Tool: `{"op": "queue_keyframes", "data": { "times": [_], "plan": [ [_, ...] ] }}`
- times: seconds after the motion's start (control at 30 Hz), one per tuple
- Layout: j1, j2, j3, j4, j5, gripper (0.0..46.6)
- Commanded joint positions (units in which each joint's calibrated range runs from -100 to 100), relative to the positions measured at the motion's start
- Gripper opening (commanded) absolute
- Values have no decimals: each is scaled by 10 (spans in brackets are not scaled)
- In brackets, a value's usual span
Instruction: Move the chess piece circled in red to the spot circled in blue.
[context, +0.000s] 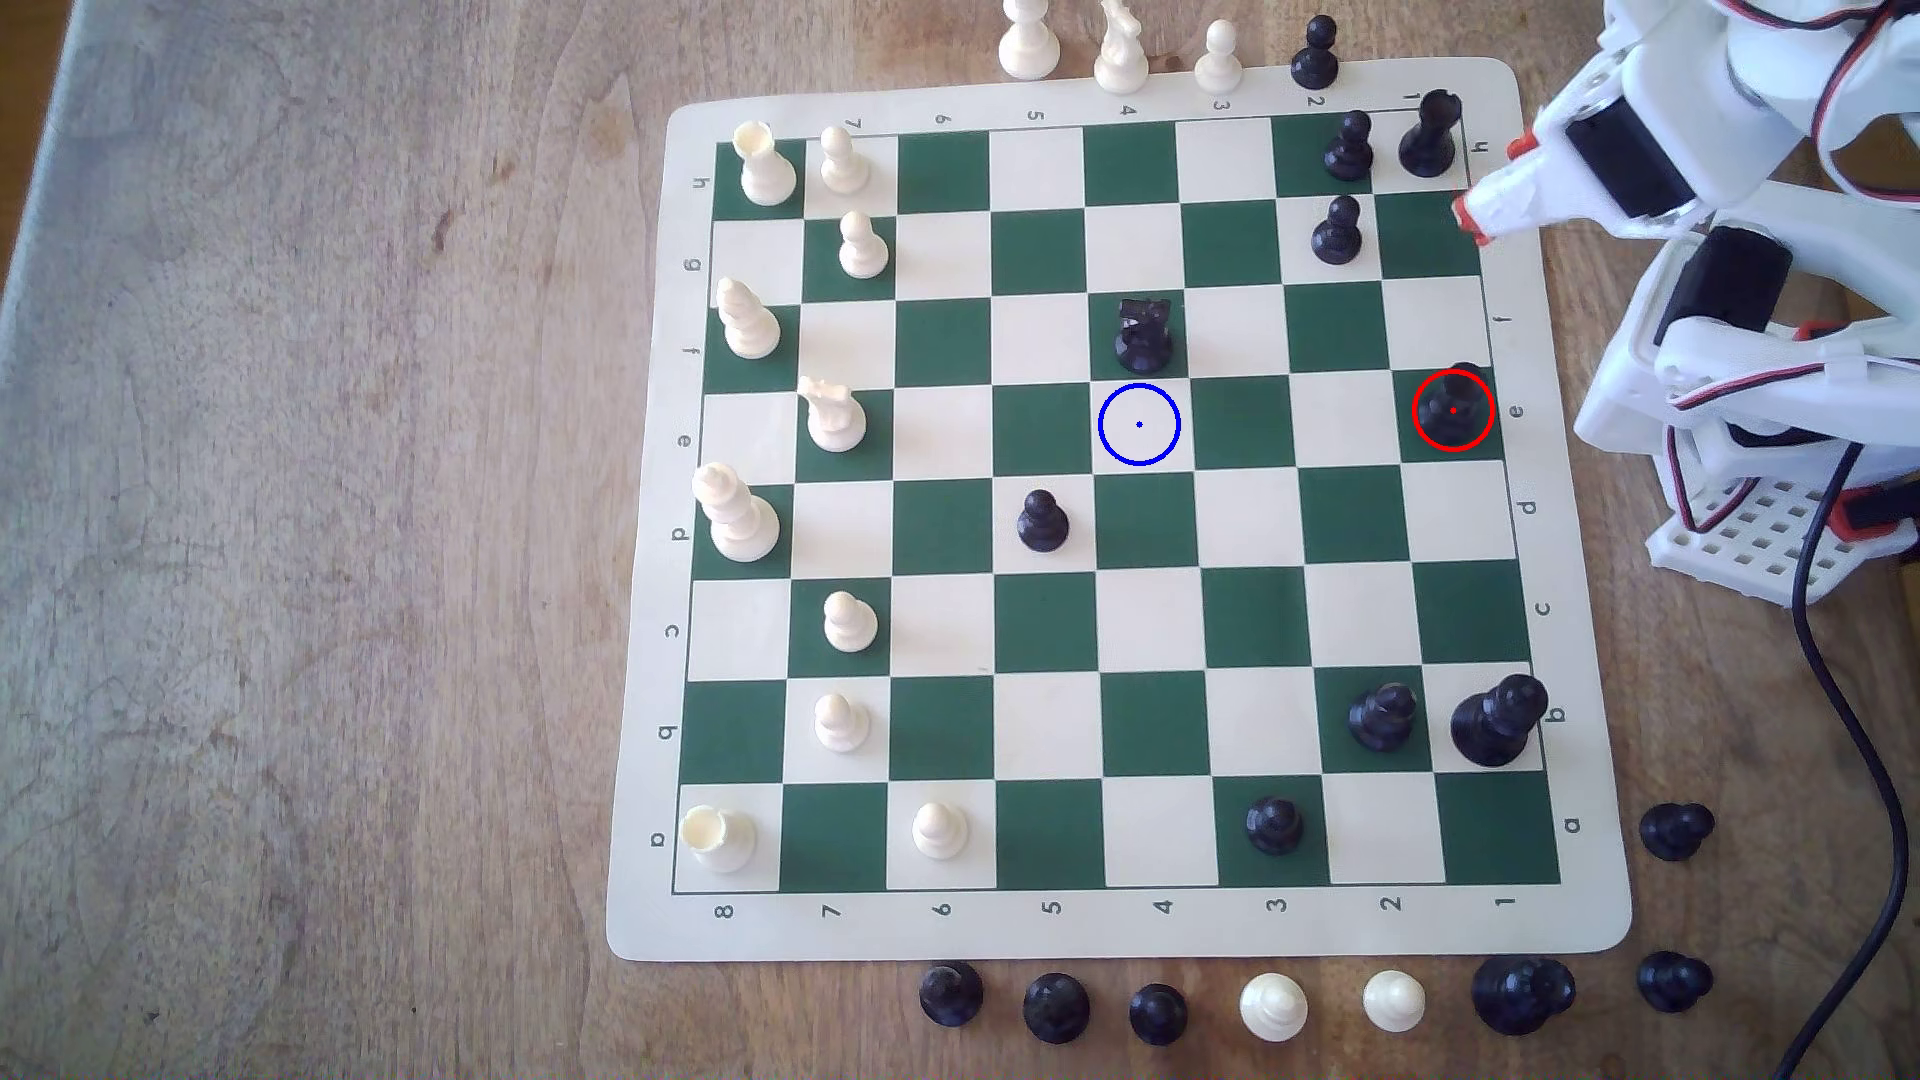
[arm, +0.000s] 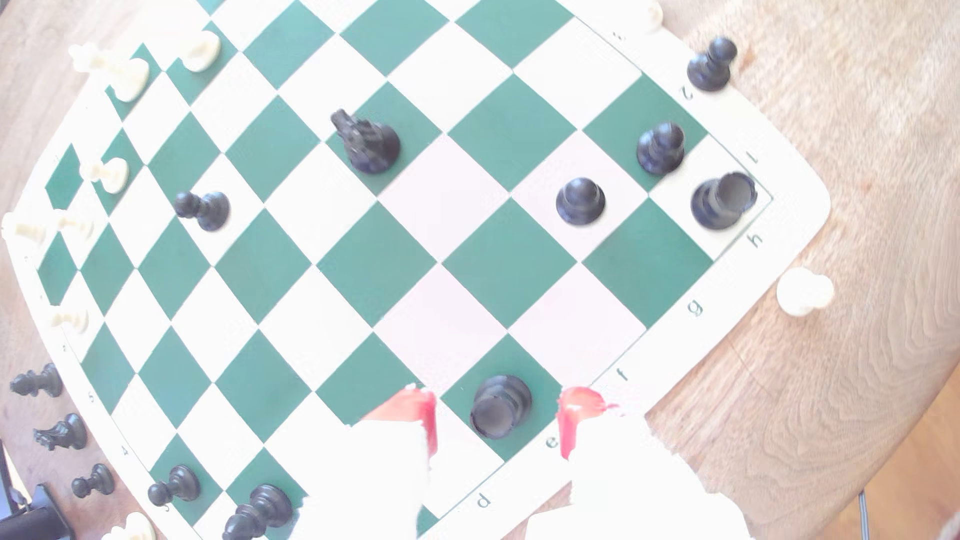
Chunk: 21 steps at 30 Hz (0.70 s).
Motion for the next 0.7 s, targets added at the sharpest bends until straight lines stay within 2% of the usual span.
{"op": "queue_keyframes", "data": {
  "times": [0.0,0.1,0.2,0.53,0.57,0.67],
  "plan": [
    [18,22,33,3,-7,140],
    [10,-5,70,4,-7,148],
    [-25,-32,137,11,-10,151],
    [-81,36,150,-15,-19,148],
    [-95,38,159,-18,-14,134],
    [-106,40,172,-30,2,129]
  ]
}}
